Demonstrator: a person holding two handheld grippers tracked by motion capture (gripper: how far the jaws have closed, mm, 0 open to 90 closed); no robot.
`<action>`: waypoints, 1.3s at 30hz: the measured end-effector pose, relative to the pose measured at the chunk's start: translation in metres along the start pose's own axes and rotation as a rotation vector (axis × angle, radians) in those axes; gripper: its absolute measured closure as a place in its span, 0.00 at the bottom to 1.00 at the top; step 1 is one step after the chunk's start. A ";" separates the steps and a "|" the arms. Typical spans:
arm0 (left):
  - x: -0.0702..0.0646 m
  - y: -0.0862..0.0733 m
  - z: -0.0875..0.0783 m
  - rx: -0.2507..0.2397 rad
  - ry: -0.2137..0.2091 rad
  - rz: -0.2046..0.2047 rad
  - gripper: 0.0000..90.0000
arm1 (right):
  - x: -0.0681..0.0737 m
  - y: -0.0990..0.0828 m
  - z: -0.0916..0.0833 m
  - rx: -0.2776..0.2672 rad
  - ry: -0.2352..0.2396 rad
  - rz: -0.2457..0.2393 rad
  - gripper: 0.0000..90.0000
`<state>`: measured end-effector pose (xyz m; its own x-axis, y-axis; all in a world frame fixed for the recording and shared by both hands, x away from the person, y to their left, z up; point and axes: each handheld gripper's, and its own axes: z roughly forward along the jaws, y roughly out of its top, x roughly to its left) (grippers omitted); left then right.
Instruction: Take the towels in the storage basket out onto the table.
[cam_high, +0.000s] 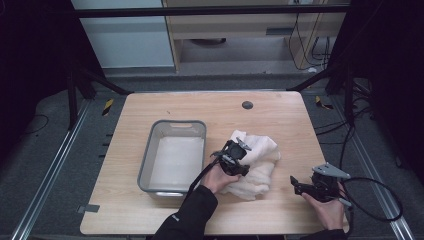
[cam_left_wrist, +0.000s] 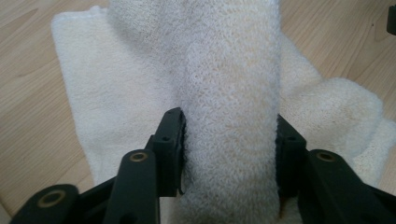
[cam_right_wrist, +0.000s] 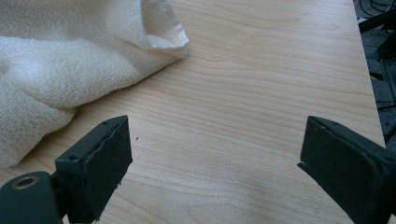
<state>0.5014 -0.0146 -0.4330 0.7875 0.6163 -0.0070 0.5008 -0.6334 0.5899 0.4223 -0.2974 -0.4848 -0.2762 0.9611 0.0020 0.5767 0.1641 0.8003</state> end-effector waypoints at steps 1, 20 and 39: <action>0.000 0.000 0.000 -0.002 0.001 0.003 0.57 | 0.000 0.000 0.000 0.000 0.000 0.000 0.10; 0.006 -0.004 -0.039 -0.130 -0.018 0.013 0.29 | -0.001 -0.001 0.001 0.000 -0.003 0.009 0.08; 0.037 -0.033 -0.115 -0.280 0.033 -0.015 0.39 | 0.001 -0.001 0.001 0.003 0.010 0.013 0.10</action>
<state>0.4728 0.0832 -0.3604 0.7661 0.6427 0.0063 0.3904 -0.4730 0.7898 0.4219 -0.2963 -0.4859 -0.2764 0.9609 0.0179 0.5828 0.1528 0.7981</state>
